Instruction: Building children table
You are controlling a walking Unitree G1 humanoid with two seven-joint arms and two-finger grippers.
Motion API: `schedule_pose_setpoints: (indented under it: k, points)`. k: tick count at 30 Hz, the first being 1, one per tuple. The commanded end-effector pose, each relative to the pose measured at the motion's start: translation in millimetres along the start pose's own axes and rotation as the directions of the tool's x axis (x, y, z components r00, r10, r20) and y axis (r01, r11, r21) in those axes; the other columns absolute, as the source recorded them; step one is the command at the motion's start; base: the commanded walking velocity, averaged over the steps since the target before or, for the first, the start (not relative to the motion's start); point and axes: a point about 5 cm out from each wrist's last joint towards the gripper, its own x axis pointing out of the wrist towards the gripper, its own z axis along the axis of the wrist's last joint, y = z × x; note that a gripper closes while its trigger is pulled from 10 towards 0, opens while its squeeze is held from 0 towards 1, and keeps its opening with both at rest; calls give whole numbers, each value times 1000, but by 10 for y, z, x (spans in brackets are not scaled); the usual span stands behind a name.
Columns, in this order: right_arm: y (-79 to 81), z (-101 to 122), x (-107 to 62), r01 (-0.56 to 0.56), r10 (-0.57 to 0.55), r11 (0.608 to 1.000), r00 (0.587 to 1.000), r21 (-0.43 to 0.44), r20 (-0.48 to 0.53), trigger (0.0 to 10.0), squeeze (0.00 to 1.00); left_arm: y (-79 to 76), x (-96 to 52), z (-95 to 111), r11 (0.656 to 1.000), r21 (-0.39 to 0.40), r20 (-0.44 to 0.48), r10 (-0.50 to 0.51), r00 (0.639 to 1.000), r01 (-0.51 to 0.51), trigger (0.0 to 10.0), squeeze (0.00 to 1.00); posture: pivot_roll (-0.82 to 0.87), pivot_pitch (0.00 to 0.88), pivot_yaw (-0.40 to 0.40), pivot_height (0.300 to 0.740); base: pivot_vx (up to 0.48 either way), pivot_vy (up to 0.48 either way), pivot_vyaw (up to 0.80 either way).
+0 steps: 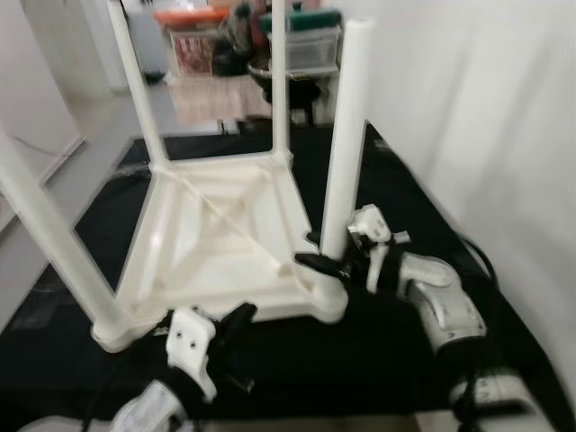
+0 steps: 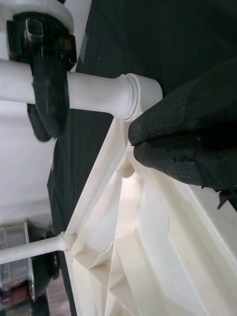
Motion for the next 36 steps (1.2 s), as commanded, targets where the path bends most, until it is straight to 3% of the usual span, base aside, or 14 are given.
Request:
schedule_pose_setpoints:
  k: [1, 7, 13, 14, 15, 16, 18, 20, 21, 22, 24, 28, 32, 36]
  points:
    - [491, -576, -47, 211, -168, 969, 943, 128, -287, 0, 0, 43, 25, 40, 1000, 10, 7, -15, 1000, 15, 10000, 0, -24, 0, 43, 740, 0, 0, 0]
    - [646, -535, 106, 166, -137, 982, 954, 90, -266, 0, 0, 41, 63, 48, 999, 14, 9, -32, 999, 32, 10000, 0, -23, 0, 51, 740, 0, 0, 0]
    - [559, -445, 287, 223, -200, 974, 937, 50, -285, 0, 0, 66, 93, 74, 999, 27, 20, -28, 999, 27, 10000, 0, -7, 0, 32, 740, 0, 0, 0]
    - [576, -426, 273, 242, -219, 969, 931, 44, -292, 2902, 0, 68, 92, 76, 999, 27, 20, -26, 999, 25, 10000, 0, -5, 0, 29, 740, 0, 0, 0]
    - [576, -426, 273, 242, -219, 969, 931, 44, -292, 2902, 0, 68, 92, 76, 999, 27, 20, -26, 999, 25, 10000, 0, -5, 0, 29, 740, 0, 0, 0]
    - [514, -338, 306, 224, -200, 973, 944, 64, -264, 10000, 1000, 54, 85, 60, 1000, 22, 19, -16, 1000, 16, 10000, 0, 3, 0, 19, 740, 0, 0, 0]
    - [451, -185, 355, 124, -107, 989, 975, 78, -194, 10000, 1000, 39, 84, 48, 1000, 17, 19, -11, 1000, 11, 10000, 0, 8, 0, 14, 740, 0, 0, 0]
    - [451, -185, 355, 124, -107, 989, 975, 78, -194, 10000, 1000, 39, 84, 48, 1000, 17, 19, -11, 1000, 11, 10000, 0, 8, 0, 14, 740, 0, 0, 0]
    - [326, 80, 384, -106, 109, 993, 991, 49, -74, 10000, 1000, 21, 92, 35, 1000, 11, 20, -5, 1000, 5, 10000, 0, 9, 0, 12, 740, 0, 0, 0]
    - [265, 147, 372, -179, 180, 984, 982, 15, -52, 10000, 82, 23, 96, 35, 1000, 11, 21, -5, 1000, 4, 10000, 0, 10, 0, 10, 740, 0, 0, 0]
    - [199, 179, 358, -234, 233, 972, 971, -8, -54, 10000, 0, 25, 100, 35, 1000, 12, 21, -4, 1000, 4, 10000, 0, 14, 0, 7, 740, 0, 0, 0]
    - [137, 197, 341, -306, 303, 952, 950, -32, -71, 10000, 0, 24, 103, 35, 1000, 12, 22, -2, 1000, 2, 10000, 0, 21, 0, -1, 740, 0, 0, 0]
    - [-25, 236, 370, -444, 434, 895, 890, -50, -140, 10000, 0, 26, 97, 41, 1000, 14, 27, 10, 1000, -10, 10000, 0, 44, 0, -17, 740, 0, 0, 0]
    - [-88, 309, 456, -467, 456, 883, 876, -40, -158, 10000, 0, 35, 81, 47, 1000, 17, 29, 21, 999, -22, 10000, 0, 44, 0, -17, 740, 0, 0, 0]
